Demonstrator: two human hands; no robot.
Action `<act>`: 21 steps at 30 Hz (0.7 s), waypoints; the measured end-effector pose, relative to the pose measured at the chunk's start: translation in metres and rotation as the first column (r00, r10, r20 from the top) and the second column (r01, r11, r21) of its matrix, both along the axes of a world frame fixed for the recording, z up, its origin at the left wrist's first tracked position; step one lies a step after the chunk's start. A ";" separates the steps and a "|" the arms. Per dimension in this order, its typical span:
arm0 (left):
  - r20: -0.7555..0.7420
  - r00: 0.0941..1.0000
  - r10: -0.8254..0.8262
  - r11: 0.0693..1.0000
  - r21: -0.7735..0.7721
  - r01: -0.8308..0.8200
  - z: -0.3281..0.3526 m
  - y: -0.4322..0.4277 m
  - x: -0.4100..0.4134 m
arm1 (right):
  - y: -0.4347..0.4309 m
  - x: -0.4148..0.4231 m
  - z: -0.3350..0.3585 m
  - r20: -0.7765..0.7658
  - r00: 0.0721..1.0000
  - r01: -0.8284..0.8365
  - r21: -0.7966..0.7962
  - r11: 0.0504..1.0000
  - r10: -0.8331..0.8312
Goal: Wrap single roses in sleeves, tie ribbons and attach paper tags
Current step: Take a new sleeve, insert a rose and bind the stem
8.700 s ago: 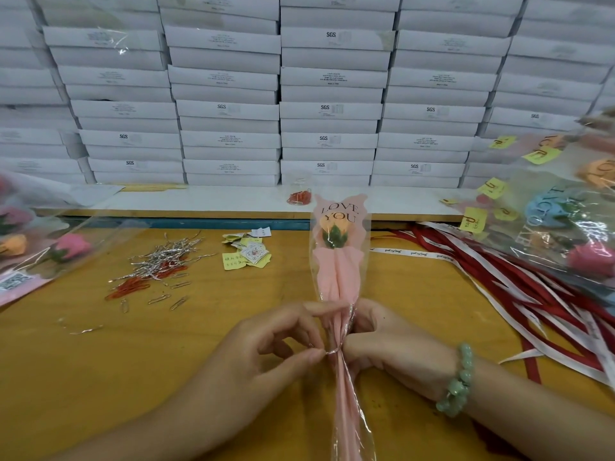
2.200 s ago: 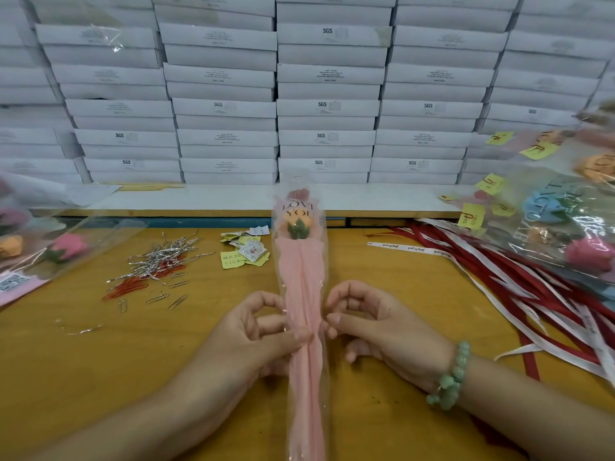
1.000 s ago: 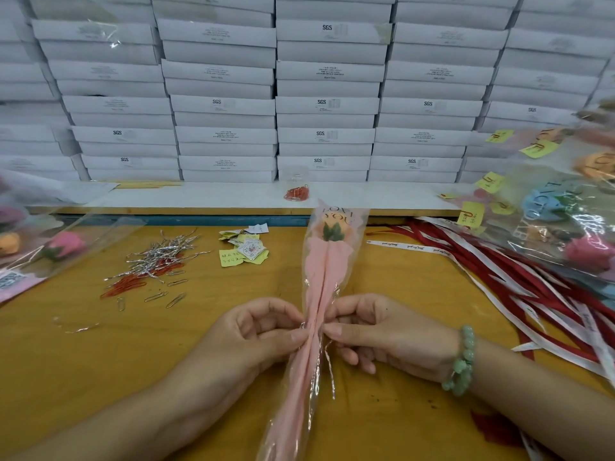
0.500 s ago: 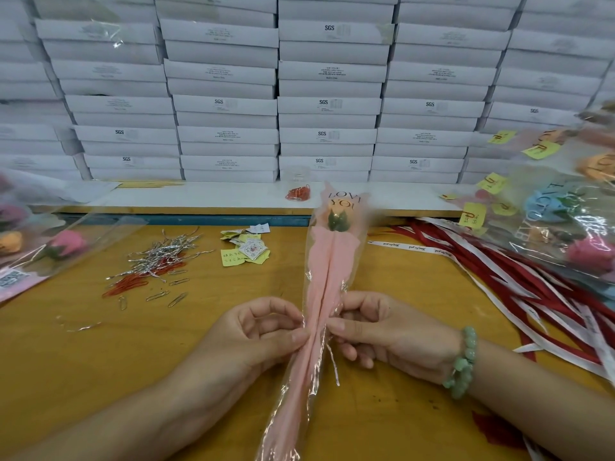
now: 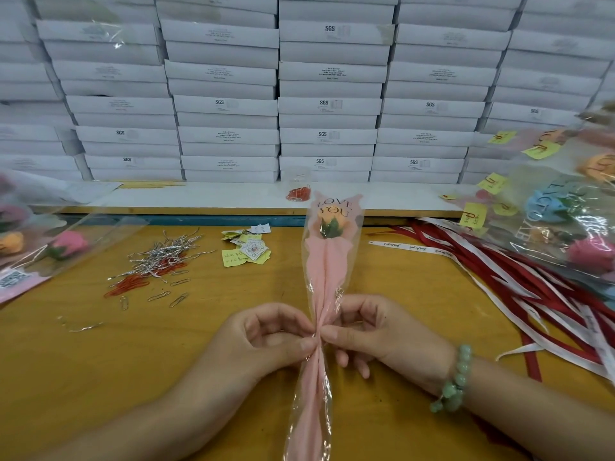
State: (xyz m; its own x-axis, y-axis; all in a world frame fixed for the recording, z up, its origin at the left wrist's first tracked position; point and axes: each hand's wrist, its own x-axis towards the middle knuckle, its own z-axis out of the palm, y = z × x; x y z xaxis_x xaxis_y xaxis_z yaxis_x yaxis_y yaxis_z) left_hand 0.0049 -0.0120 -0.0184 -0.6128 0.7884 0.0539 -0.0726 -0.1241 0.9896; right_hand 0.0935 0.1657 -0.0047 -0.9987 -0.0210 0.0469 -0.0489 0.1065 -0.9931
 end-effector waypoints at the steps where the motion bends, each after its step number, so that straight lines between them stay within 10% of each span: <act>1: -0.015 1.000 0.011 1.000 -0.008 -0.011 0.000 0.000 0.001 | 0.000 0.000 -0.001 -0.001 1.000 0.006 0.007 1.000 -0.006; 21: -0.140 0.968 0.208 0.977 -0.025 -0.214 0.001 0.003 0.010 | 0.006 0.000 -0.002 0.021 0.989 -0.145 0.062 0.987 0.144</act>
